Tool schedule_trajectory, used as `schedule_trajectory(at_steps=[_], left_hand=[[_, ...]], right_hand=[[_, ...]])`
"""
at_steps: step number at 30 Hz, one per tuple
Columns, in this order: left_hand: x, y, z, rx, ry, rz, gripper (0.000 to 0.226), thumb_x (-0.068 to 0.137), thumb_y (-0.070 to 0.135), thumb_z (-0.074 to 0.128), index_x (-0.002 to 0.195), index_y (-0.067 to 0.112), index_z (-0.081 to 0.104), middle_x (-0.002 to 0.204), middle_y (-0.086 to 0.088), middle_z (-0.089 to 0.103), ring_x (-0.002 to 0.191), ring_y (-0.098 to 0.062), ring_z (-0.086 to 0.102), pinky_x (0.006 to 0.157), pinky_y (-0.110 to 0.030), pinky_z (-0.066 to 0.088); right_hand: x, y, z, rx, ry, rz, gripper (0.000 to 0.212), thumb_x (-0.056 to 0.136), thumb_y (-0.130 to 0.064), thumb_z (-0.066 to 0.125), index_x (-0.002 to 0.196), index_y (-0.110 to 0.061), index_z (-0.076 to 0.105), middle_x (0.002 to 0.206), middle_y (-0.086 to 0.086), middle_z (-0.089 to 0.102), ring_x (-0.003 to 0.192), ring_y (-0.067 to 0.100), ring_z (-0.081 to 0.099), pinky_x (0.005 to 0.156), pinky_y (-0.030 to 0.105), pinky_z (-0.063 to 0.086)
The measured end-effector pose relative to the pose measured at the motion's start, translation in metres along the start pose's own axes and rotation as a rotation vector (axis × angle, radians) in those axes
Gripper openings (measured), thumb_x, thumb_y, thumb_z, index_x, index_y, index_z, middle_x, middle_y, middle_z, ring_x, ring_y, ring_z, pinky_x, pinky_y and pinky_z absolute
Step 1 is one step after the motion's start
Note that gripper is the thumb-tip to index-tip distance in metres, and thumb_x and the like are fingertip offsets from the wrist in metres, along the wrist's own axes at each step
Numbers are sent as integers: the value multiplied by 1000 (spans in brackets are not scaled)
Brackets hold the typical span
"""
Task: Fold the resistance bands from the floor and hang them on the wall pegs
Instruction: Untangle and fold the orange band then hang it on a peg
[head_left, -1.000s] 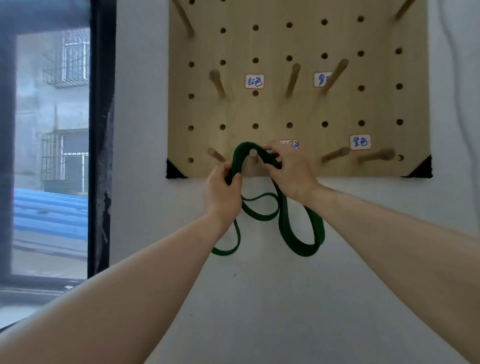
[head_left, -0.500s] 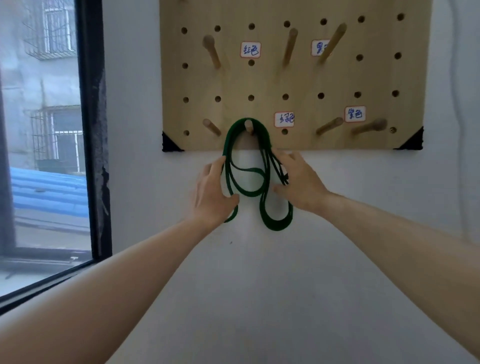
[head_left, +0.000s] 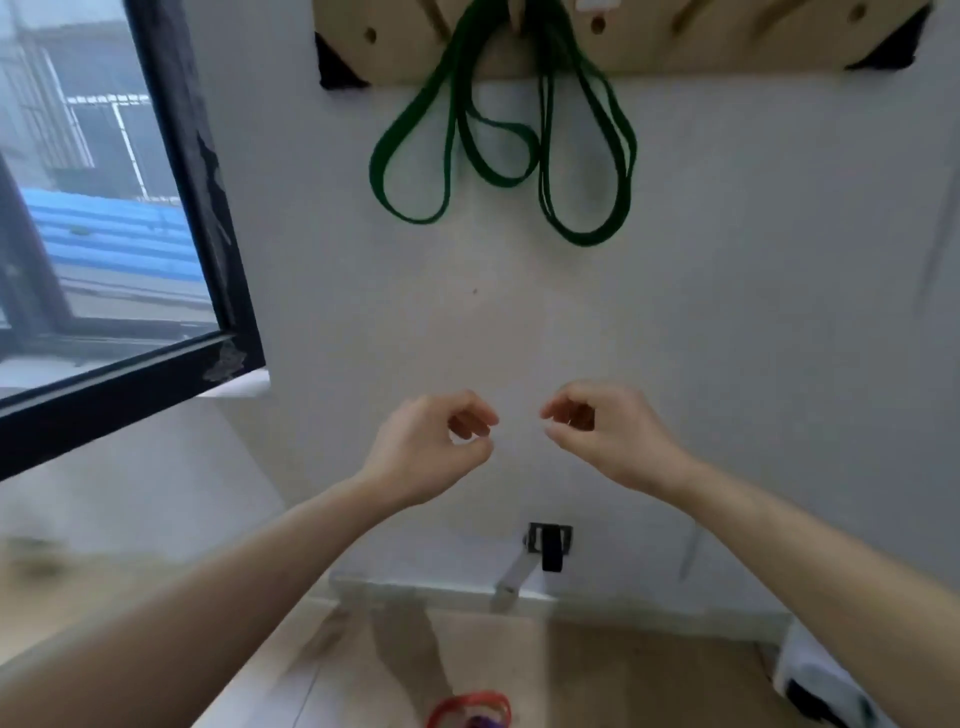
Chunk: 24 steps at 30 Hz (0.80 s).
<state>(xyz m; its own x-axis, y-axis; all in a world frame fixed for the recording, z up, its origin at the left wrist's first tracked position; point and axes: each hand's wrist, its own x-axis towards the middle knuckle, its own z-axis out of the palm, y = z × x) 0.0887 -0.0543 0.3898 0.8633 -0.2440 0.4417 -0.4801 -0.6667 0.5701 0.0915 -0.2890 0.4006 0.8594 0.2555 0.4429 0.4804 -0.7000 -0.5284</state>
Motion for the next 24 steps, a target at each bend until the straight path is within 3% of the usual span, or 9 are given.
schedule_trajectory(at_steps=[5, 10, 14, 18, 21, 24], left_hand=[[-63, -40, 59, -6, -305, -77, 20, 73, 35, 64, 90, 33, 74, 77, 13, 75, 74, -3, 69, 75, -34, 58], [-124, -83, 123, 17, -533, -206, 21, 73, 34, 66, 92, 30, 74, 71, 24, 69, 71, 1, 67, 75, -28, 56], [-180, -118, 177, -20, -669, -349, 14, 74, 26, 70, 87, 32, 71, 81, 12, 77, 71, 3, 68, 73, -26, 55], [-232, -140, 220, 13, -753, -449, 25, 83, 20, 71, 108, 20, 72, 97, 5, 76, 90, -8, 69, 78, -19, 50], [-269, -155, 245, 104, -809, -516, 40, 85, 27, 69, 124, 20, 63, 113, -1, 69, 105, -19, 65, 90, -33, 51], [-302, -170, 263, 232, -830, -562, 57, 83, 37, 66, 135, 22, 48, 129, -8, 53, 119, -33, 53, 96, -46, 48]], right_hand=[[-51, 40, 56, -21, -417, 154, 14, 87, -21, 73, 101, -18, 74, 82, -3, 71, 72, 8, 63, 71, 27, 52], [-103, 78, 123, -143, -622, 199, 19, 86, -23, 74, 103, -17, 75, 88, 1, 73, 83, 15, 68, 78, 29, 52], [-155, 107, 174, -194, -783, 276, 23, 85, -27, 72, 106, -20, 74, 94, -1, 73, 91, 17, 68, 81, 30, 52], [-208, 137, 219, -237, -951, 355, 26, 83, -32, 73, 106, -21, 73, 100, 2, 74, 97, 23, 68, 82, 30, 52], [-241, 155, 246, -259, -1032, 379, 29, 82, -30, 74, 110, -23, 69, 109, 5, 71, 106, 27, 65, 84, 34, 51], [-263, 167, 271, -209, -1052, 422, 61, 84, -27, 74, 140, -25, 52, 132, 11, 57, 124, 32, 55, 99, 34, 45]])
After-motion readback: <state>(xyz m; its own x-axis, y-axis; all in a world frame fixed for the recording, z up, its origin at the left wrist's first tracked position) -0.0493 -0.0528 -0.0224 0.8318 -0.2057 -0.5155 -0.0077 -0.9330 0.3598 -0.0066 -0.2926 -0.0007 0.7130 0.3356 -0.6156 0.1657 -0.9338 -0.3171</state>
